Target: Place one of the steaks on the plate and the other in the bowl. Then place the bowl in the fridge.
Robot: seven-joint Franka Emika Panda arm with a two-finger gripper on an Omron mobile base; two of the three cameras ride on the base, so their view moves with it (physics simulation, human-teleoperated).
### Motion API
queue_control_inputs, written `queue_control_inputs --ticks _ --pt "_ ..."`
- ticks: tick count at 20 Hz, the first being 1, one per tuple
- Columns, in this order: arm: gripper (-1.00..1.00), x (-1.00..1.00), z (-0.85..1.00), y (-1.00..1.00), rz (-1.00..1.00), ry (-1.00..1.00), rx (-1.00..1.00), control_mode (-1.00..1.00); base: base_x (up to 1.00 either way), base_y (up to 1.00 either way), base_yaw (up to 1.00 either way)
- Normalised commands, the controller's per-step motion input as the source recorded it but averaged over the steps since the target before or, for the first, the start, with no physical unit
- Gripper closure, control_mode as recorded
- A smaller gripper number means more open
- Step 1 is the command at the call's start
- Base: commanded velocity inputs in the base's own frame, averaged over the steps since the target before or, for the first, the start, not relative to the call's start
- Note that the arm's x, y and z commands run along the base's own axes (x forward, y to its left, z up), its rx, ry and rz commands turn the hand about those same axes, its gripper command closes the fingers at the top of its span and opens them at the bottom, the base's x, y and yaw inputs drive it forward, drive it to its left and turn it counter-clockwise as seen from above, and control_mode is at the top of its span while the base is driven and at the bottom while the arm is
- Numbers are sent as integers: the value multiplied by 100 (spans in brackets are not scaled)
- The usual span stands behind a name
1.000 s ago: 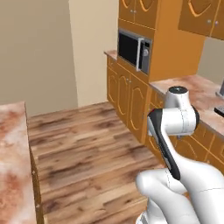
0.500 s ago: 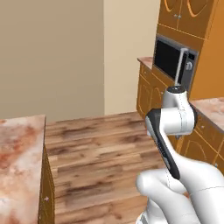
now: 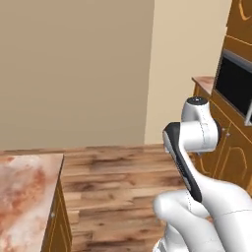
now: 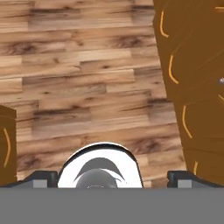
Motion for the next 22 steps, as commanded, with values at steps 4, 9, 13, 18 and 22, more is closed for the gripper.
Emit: queue_control_inputs --ticks 4,9,13,18,22 --pt "-100 0 0 0 0 0 0 100 100 -41 24" --pt "-100 0 0 0 0 0 0 100 100 -25 30" --pt "-100 0 0 0 0 0 0 100 100 -37 72" --pt "-100 0 0 0 0 0 0 100 96 -48 64" --pt "-100 0 0 0 0 0 0 100 77 -50 63"
